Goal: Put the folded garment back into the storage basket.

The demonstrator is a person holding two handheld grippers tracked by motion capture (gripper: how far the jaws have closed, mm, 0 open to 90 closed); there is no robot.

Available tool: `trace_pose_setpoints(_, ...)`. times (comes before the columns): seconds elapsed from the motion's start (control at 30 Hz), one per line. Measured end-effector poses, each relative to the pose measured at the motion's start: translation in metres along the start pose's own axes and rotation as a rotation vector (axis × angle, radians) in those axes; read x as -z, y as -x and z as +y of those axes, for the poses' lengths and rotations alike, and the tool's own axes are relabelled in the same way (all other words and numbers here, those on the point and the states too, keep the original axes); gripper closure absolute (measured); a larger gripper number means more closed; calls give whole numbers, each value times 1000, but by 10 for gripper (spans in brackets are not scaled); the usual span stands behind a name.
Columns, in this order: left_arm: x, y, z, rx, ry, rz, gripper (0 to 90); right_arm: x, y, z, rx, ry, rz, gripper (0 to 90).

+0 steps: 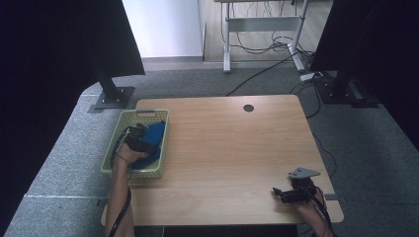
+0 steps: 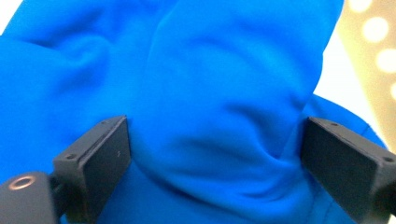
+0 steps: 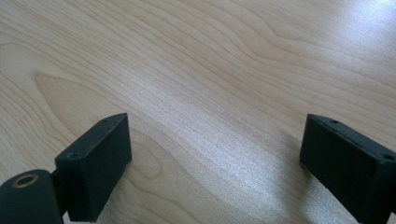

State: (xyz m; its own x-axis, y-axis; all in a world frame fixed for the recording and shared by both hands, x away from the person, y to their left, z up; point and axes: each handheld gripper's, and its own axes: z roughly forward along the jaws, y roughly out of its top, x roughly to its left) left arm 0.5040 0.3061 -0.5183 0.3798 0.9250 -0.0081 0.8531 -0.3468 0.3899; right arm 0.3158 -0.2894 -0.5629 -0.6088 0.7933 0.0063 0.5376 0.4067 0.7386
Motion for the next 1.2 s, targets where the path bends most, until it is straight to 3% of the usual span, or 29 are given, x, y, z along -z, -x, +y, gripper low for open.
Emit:
trace_pose_setpoints(0.13, 4, -1, -1, 24, 27, -16, 98, 0, 0, 0, 0, 0, 0, 86)
trace_pose_setpoints(0.63, 35, 5, -3, 54, 168, 26, 90, 0, 0, 0, 0, 0, 0, 86)
trace_pose_setpoints(0.83, 45, 10, -4, 52, 238, 8, 95, 0, 0, 0, 0, 0, 0, 86)
trace_pose_setpoints(1.2, 53, 27, -2, 19, 270, 0, 94, 0, 0, 0, 0, 0, 0, 86)
